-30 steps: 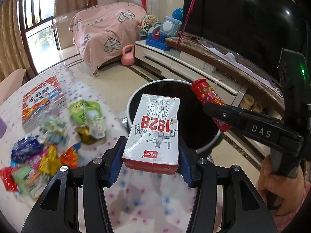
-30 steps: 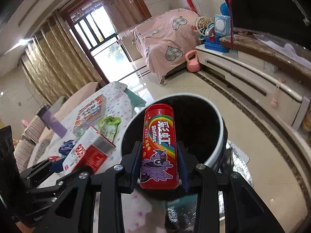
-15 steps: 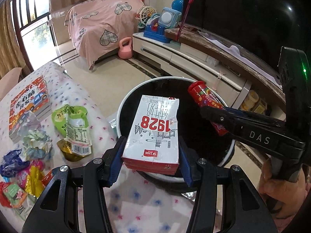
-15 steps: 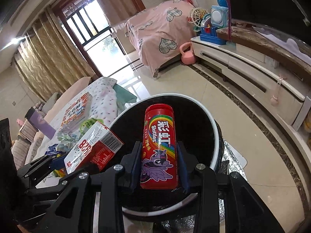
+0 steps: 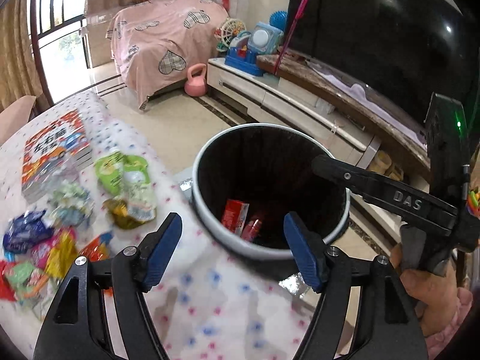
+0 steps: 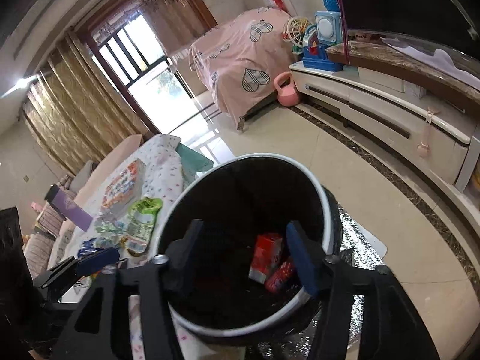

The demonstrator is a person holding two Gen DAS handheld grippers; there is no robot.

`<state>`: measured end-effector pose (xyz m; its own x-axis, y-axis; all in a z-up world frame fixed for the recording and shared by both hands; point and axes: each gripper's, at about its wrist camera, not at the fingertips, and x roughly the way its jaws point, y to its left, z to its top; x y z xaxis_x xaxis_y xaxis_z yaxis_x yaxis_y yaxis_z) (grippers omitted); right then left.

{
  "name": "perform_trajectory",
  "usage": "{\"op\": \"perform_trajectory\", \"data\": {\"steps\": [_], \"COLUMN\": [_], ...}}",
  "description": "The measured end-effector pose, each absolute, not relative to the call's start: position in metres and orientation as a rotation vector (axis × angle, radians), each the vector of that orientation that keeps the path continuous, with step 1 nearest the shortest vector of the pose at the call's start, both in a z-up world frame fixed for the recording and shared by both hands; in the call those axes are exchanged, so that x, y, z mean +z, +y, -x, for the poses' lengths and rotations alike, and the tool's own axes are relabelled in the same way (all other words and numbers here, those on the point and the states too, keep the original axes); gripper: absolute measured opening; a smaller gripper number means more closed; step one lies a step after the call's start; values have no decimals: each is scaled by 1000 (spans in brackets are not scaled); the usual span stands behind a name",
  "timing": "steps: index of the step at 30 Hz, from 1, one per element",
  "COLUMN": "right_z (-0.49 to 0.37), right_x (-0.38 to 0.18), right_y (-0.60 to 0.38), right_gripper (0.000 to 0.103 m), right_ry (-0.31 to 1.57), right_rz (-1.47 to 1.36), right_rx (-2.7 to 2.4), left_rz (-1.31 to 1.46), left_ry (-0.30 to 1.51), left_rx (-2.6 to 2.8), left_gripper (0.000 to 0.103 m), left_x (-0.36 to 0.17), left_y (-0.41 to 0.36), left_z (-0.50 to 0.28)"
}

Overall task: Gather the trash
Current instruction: 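Carry both items over the trash bin and open both tools to drop them, then grasp the white foam block with left tool while right tool grasps the white foam net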

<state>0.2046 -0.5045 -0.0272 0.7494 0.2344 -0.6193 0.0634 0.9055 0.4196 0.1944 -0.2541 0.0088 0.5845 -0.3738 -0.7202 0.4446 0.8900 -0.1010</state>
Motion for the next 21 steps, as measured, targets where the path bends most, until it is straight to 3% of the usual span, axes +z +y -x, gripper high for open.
{"op": "perform_trajectory", "data": {"steps": [3,6,21], "right_z": [-190,-176,-124], "right_x": [-24,-22,-26], "right_y": [-495,-482,-395], "right_gripper": [87,92,95], "right_ry": [693,673,682], "right_rz": [-457,-460,-412], "right_rx": [118,125,236], "left_rz": [-65,-35,100], "left_ry": [804,792,824], "left_rx": [-473,-455,-302], "left_gripper": [74,76,76], "left_x": [11,12,-8], "left_y": [-235,-212,-96], "left_z": [-181,-168,-115]}}
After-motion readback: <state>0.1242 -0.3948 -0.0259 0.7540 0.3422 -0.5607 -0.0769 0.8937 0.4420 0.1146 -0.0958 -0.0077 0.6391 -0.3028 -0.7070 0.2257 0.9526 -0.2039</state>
